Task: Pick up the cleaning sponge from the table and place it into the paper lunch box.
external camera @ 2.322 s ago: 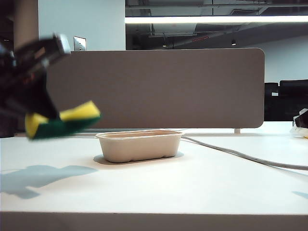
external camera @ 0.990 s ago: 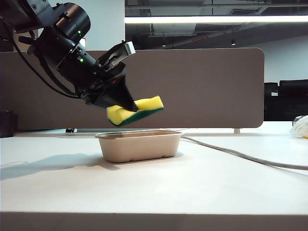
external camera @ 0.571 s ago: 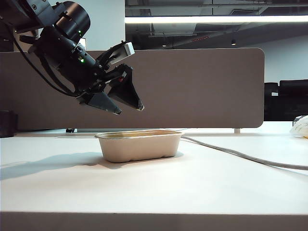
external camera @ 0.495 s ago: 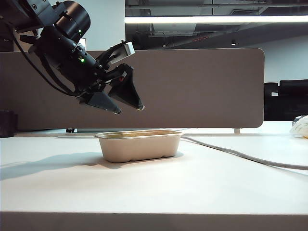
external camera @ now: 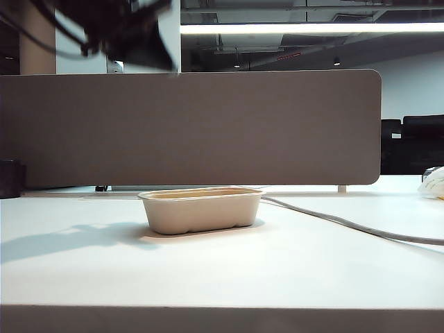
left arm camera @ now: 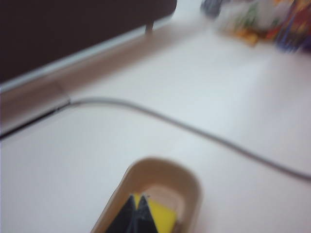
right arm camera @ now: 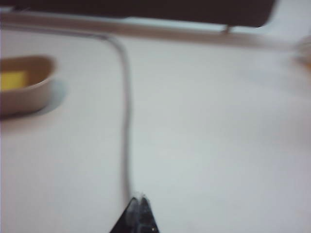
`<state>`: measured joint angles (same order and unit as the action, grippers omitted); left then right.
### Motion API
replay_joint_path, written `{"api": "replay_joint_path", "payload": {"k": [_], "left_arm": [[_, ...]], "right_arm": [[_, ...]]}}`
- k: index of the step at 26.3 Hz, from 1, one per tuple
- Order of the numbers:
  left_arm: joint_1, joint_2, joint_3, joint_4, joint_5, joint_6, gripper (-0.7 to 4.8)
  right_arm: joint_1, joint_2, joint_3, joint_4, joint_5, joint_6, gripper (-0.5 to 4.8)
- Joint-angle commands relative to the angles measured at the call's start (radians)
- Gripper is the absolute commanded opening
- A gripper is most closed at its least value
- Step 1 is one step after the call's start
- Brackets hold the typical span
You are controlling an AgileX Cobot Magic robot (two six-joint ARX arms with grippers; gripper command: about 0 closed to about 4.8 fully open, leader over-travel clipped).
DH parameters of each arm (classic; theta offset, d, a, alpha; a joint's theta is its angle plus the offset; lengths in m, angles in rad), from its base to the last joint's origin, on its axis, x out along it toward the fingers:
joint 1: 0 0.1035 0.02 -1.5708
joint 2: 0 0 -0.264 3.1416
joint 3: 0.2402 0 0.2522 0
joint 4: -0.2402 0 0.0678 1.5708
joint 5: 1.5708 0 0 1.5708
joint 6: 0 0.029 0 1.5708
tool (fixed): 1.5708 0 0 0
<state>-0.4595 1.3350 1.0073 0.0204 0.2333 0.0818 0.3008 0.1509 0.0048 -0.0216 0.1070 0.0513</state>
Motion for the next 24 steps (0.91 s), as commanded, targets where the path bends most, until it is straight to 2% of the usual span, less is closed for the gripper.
{"api": "replay_joint_path", "payload": {"k": [1, 7, 14, 18, 24], "left_arm": [[-0.034, -0.089, -0.07, 0.118, -0.047, -0.092, -0.05], [-0.122, -0.199, -0.155, 0.14, -0.128, -0.06, -0.05], [-0.18, -0.298, -0.246, 0.153, -0.119, -0.055, -0.05], [-0.18, -0.325, -0.253, 0.101, -0.136, -0.056, -0.01], [-0.179, -0.323, -0.253, 0.098, -0.136, -0.056, -0.01]], "right_arm": [[-0.109, -0.06, 0.001, 0.021, 0.003, 0.0, -0.05], [-0.257, -0.12, 0.001, 0.021, 0.007, 0.0, -0.05], [-0.256, -0.147, 0.001, 0.026, 0.003, 0.0, -0.05], [-0.255, -0.147, 0.001, 0.023, 0.006, 0.0, -0.05], [-0.255, -0.147, 0.001, 0.022, 0.004, 0.0, -0.05]]}}
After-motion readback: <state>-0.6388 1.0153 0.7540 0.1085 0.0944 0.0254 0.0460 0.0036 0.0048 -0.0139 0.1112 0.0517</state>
